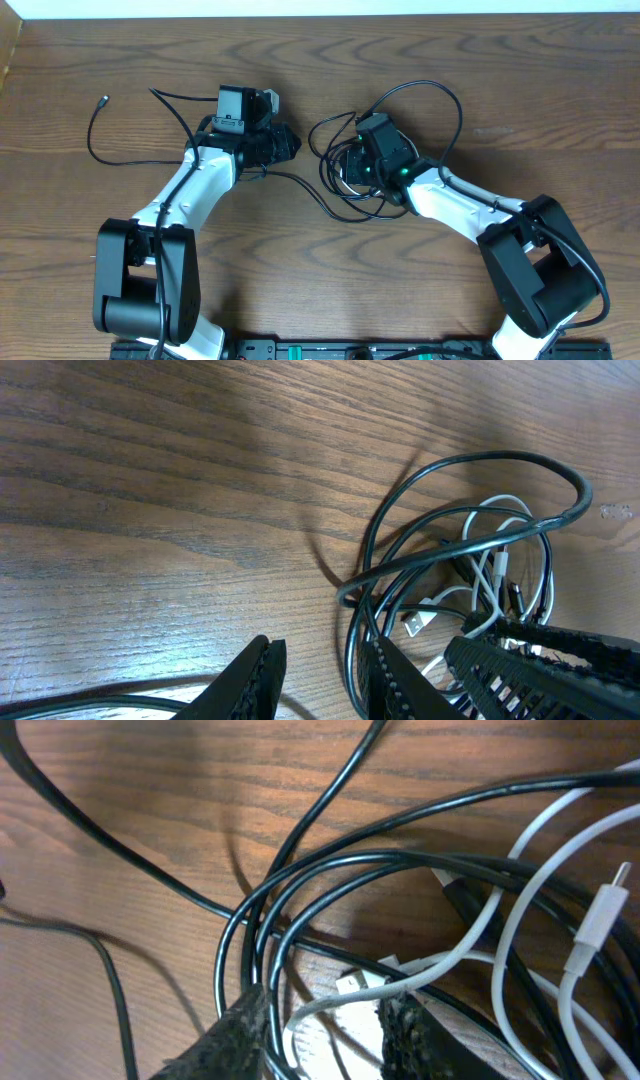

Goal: Untangle cables

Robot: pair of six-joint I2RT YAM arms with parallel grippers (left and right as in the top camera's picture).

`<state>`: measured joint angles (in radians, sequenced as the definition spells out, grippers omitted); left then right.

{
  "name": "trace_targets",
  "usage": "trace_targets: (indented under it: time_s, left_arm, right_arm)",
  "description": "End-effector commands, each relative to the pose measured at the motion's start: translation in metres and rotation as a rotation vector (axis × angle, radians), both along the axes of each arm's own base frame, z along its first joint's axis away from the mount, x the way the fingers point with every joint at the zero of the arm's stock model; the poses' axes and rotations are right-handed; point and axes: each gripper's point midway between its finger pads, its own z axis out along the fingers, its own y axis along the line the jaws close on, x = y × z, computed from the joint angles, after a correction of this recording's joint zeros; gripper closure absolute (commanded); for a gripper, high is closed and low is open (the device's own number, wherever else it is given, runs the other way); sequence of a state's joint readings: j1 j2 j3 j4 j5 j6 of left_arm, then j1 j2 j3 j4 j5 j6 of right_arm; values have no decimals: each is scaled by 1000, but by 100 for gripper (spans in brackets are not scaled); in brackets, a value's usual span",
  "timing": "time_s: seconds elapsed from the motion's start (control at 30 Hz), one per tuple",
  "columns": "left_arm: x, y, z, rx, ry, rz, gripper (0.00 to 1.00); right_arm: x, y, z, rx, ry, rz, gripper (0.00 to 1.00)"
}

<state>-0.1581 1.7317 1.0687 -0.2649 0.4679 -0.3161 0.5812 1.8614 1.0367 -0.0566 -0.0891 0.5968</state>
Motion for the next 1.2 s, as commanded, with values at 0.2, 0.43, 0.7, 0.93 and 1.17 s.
trace_targets:
  time_s: [0.2, 0.43, 0.7, 0.93, 1.17]
  left_arm:
    - [8, 0, 7, 9, -26, -5, 69]
    - [8, 0, 7, 9, -26, -5, 69]
    - [8, 0, 7, 9, -26, -5, 69]
    - [8, 0, 7, 9, -26, -5, 69]
    - [8, 0, 7, 9, -30, -5, 69]
  right_arm:
    - [6, -12, -7, -79, -38, -67, 68]
    - [12, -8, -29, -75, -33, -76, 55]
    - [16, 5, -28, -19, -51, -46, 99]
    - [23, 21, 56, 88, -227, 67, 99]
    - [19, 18, 175, 191, -491, 97, 99]
